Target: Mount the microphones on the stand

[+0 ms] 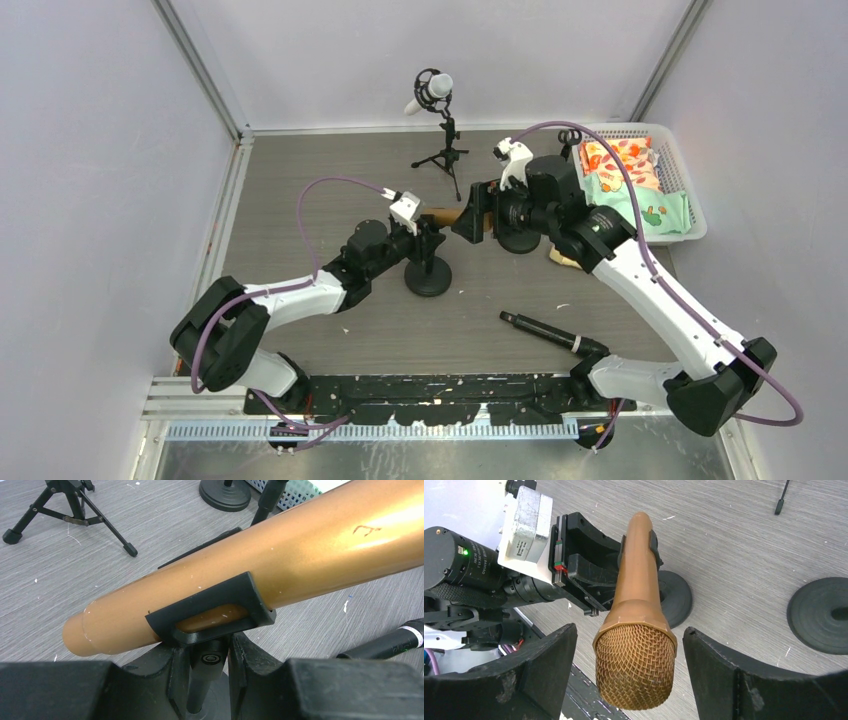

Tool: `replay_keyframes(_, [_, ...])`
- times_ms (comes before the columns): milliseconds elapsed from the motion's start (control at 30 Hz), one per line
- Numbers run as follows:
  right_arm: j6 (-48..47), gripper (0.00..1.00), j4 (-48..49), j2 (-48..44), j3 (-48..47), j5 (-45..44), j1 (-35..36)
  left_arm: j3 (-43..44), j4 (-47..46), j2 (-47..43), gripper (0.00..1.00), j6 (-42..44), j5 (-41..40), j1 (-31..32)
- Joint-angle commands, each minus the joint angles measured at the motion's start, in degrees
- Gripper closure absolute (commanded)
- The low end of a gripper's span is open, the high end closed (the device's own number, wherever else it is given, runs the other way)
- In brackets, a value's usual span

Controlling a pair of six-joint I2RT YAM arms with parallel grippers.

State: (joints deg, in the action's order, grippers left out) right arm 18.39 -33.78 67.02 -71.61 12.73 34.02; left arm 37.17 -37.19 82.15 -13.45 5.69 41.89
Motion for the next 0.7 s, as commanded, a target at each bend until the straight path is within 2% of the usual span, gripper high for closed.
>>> replay_keyframes(0, [-0.5,0.20,3.0,0.8,-1.0,1.2,0.0,-0.2,-1.8,-2.6,1.00,-0.3,0.8,-0.1])
replay_keyframes(467, [-1.1,0.33,4.1,3.9,-1.0,1.3,0.4,0.1,-2.1,-1.6,1.00,-0.5,2.3,0.0])
replay_keyframes(667, [-1.5,0.53,4.3,4.3,-0.9,0.2,0.8,0.0,-2.1,-2.1,1.00,-0.9,2.5,0.2])
